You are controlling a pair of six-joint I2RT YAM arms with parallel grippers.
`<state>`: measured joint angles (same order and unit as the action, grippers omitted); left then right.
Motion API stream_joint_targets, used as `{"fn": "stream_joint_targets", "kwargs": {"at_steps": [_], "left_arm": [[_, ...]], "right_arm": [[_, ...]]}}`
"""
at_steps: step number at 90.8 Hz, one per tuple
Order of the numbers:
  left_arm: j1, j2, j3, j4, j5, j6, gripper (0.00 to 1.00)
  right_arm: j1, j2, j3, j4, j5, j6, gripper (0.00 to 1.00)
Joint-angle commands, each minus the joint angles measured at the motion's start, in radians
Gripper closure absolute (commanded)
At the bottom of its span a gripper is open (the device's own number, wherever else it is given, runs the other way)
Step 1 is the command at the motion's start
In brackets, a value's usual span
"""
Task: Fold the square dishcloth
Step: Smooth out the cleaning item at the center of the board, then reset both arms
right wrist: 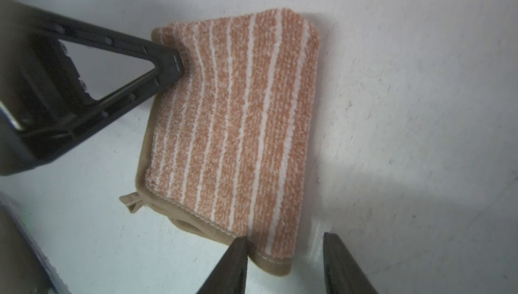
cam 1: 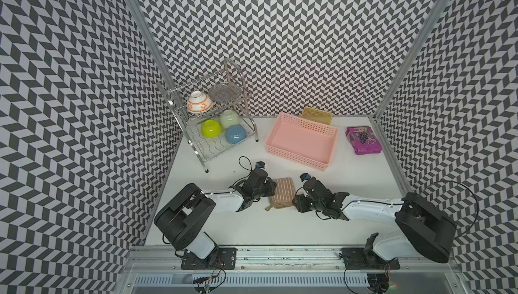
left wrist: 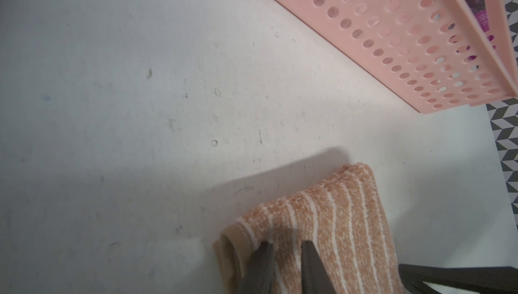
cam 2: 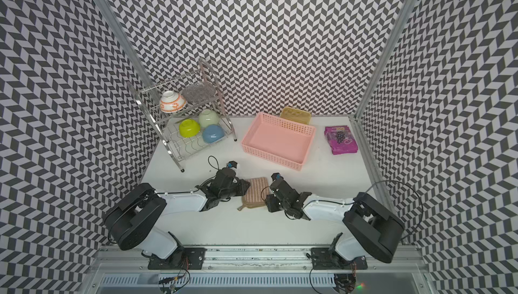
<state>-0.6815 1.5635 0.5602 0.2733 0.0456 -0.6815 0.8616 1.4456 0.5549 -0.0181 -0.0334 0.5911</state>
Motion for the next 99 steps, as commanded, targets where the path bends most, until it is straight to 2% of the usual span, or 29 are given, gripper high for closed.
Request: {"fn": "stream_joint_targets", "kwargs": {"at_steps": [1, 11, 27, 41, 50, 65, 88, 99], "left_arm": [[0.022, 0.021, 0.039, 0.030, -0.018, 0.036, 0.78], [0.027, 0.019, 0.063, 0.023, 0.003, 0.042, 0.73], [0.026, -0.056, 0.091, -0.020, 0.013, 0.054, 0.55], [0.026, -0.157, 0.129, -0.077, 0.020, 0.067, 0.42], [0.028, -0.234, 0.151, -0.126, -0.020, 0.077, 0.25], [0.049, -0.323, 0.186, -0.205, -0.169, 0.092, 0.01], [0.134, -0.379, 0.154, -0.214, -0.387, 0.095, 0.00], [0.182, -0.392, 0.100, -0.129, -0.480, 0.121, 0.00]], "right_arm": [[0.006, 0.016, 0.036, 0.000, 0.019, -0.006, 0.53], [0.007, 0.012, 0.080, -0.032, 0.051, -0.028, 0.53], [0.007, -0.051, 0.170, -0.104, 0.136, -0.065, 0.48], [-0.004, -0.112, 0.240, -0.161, 0.263, -0.081, 0.41], [-0.018, -0.157, 0.272, -0.181, 0.355, -0.103, 0.35], [-0.066, -0.239, 0.307, -0.211, 0.524, -0.141, 0.23], [-0.222, -0.361, 0.267, -0.166, 0.648, -0.170, 0.01], [-0.292, -0.397, 0.244, -0.140, 0.687, -0.185, 0.00]]}}
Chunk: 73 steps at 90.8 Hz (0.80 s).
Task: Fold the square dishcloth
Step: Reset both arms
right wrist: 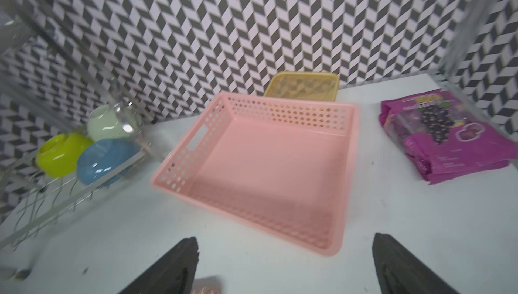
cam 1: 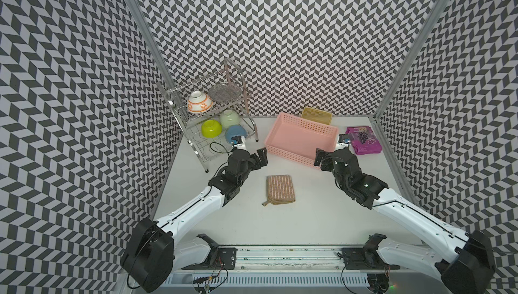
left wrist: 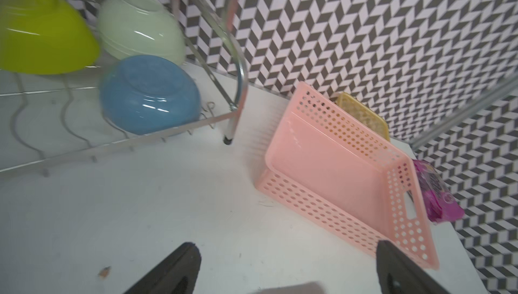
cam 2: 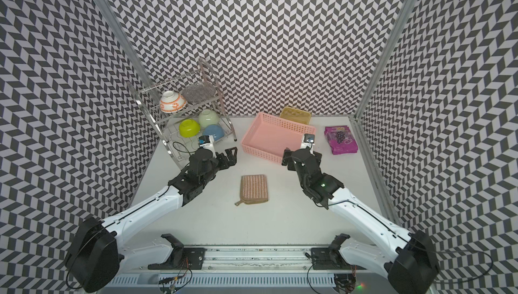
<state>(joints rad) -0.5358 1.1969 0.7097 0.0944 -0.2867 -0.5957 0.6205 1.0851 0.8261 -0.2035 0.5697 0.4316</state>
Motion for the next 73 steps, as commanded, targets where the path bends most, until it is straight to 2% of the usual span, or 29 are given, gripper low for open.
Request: {"fn": "stream_joint_targets", "kwargs": {"at_steps": [1, 17, 38, 50, 73], "left_arm": [[0.042, -0.026, -0.054, 0.055, -0.158, 0.038, 0.00], [0.119, -0.020, -0.085, 0.148, -0.239, 0.118, 0.00], [0.243, -0.001, -0.133, 0.284, -0.208, 0.225, 0.00], [0.324, 0.001, -0.178, 0.379, -0.103, 0.264, 0.00], [0.444, 0.044, -0.234, 0.513, 0.052, 0.341, 0.00]], "right_arm": [[-0.056, -0.038, -0.029, 0.047, 0.087, -0.028, 0.00], [-0.129, -0.098, -0.127, 0.205, 0.158, -0.123, 0.00], [-0.212, -0.161, -0.321, 0.526, 0.137, -0.262, 0.00], [-0.263, -0.149, -0.407, 0.684, 0.104, -0.329, 0.00], [-0.428, -0.020, -0.460, 0.811, -0.006, -0.354, 0.00]]}}
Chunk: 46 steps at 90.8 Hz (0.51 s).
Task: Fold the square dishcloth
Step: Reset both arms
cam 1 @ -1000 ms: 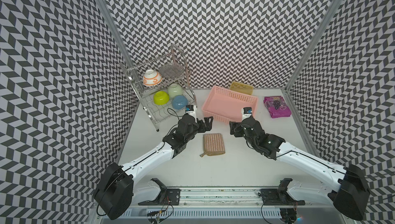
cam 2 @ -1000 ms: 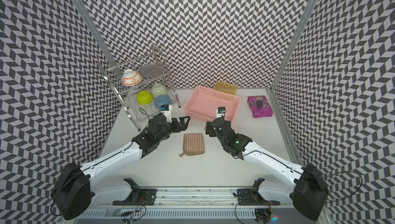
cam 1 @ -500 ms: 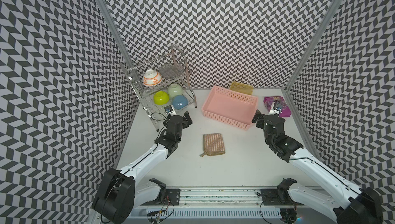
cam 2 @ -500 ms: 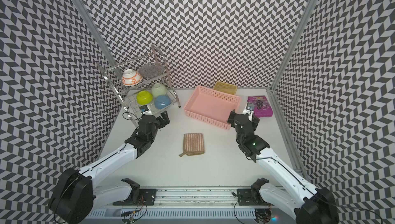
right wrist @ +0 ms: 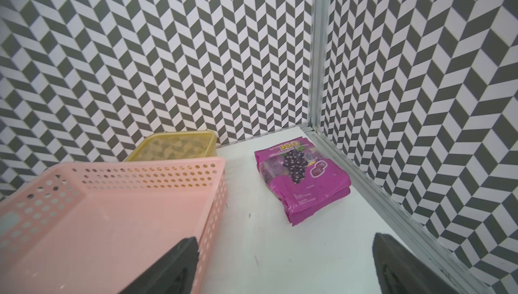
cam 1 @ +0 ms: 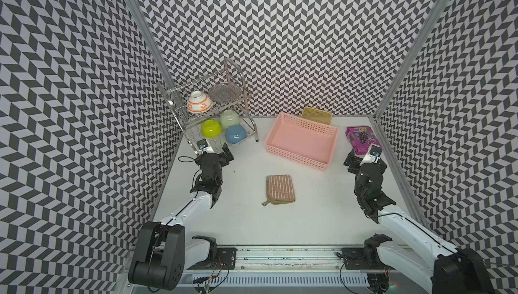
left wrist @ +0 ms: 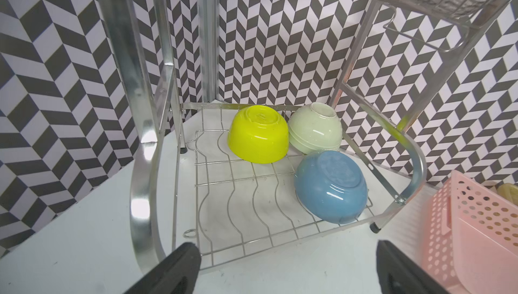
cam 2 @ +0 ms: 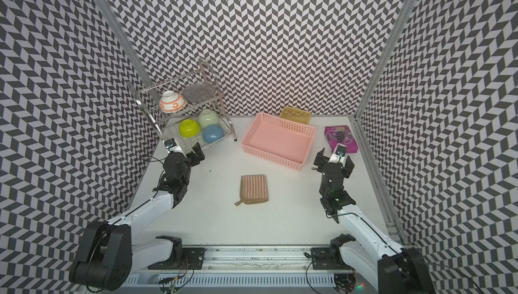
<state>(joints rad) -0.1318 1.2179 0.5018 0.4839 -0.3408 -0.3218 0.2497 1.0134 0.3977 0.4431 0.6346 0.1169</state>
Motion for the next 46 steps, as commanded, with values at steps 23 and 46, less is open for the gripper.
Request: {"fn": "stream_joint_targets", "kwargs": {"at_steps": [23, 46], "left_arm": [[0.137, 0.049, -0.093, 0.250, 0.215, 0.094, 0.00], [0.165, 0.077, -0.127, 0.332, 0.220, 0.145, 0.00]], "right_arm": [[-0.205, 0.152, -0.126, 0.417, -0.277, -0.033, 0.00], [-0.307, 0.246, -0.196, 0.602, -0.533, -0.026, 0.00]]}}
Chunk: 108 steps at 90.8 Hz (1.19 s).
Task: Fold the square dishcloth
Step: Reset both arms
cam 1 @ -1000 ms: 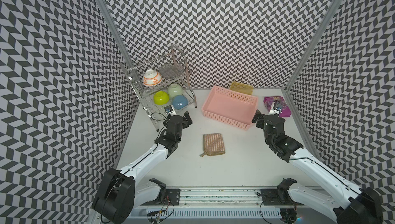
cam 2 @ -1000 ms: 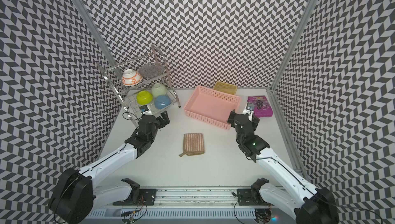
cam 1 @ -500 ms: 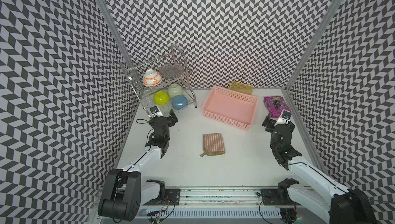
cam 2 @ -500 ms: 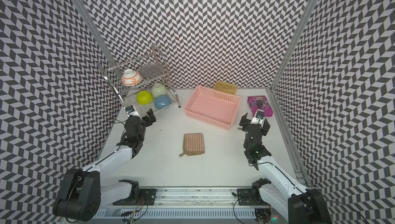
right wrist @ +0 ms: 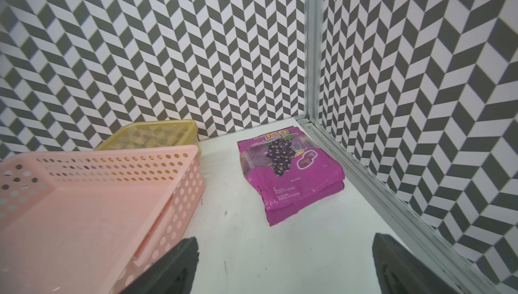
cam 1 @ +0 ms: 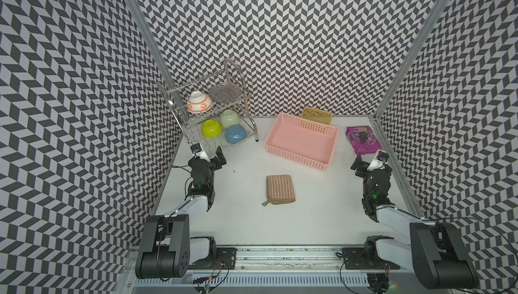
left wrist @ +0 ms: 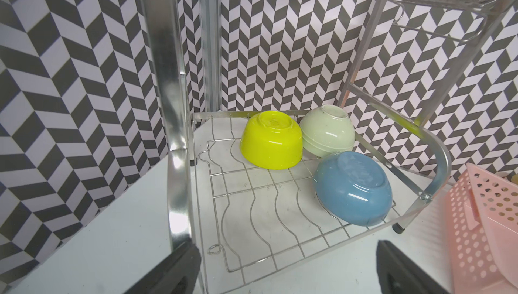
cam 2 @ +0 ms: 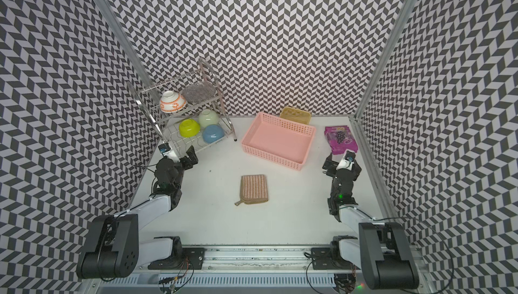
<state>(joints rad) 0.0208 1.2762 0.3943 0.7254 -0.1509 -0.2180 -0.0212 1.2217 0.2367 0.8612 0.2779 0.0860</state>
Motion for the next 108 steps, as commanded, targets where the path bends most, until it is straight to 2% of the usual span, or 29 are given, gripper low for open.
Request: {"fn": "stream_joint_targets", "kwargs": {"at_steps": [1, 14, 31, 37, 54, 72, 80, 85, 92, 108], "left_arm": [[0.013, 0.021, -0.020, 0.097, 0.031, 0.042, 0.00], [0.018, 0.028, -0.041, 0.143, 0.048, 0.074, 0.00], [0.019, 0.060, -0.087, 0.241, 0.045, 0.117, 0.00], [0.018, 0.079, -0.105, 0.289, 0.057, 0.132, 0.00], [0.018, 0.139, -0.127, 0.389, 0.144, 0.174, 0.00], [0.006, 0.248, -0.120, 0.461, 0.217, 0.221, 0.00], [-0.002, 0.274, -0.127, 0.494, 0.187, 0.217, 0.00], [-0.005, 0.278, -0.123, 0.489, 0.170, 0.213, 0.00], [-0.007, 0.276, -0.120, 0.481, 0.161, 0.213, 0.00], [-0.016, 0.278, -0.120, 0.481, 0.128, 0.213, 0.00]], "right_arm": [[-0.039, 0.042, -0.042, 0.195, -0.186, 0.008, 0.00], [-0.062, 0.120, -0.072, 0.344, -0.343, 0.016, 0.00], [-0.062, 0.217, -0.070, 0.441, -0.420, -0.012, 0.00], [-0.062, 0.216, -0.061, 0.421, -0.454, -0.034, 0.00], [-0.061, 0.243, -0.077, 0.477, -0.529, -0.067, 0.00], [-0.063, 0.355, -0.120, 0.699, -0.525, -0.042, 0.00], [-0.061, 0.316, -0.072, 0.553, -0.510, -0.052, 0.00], [-0.038, 0.297, -0.028, 0.422, -0.436, -0.069, 0.00], [0.001, 0.308, 0.018, 0.383, -0.366, -0.079, 0.00], [0.005, 0.305, 0.023, 0.369, -0.358, -0.082, 0.00]]}}
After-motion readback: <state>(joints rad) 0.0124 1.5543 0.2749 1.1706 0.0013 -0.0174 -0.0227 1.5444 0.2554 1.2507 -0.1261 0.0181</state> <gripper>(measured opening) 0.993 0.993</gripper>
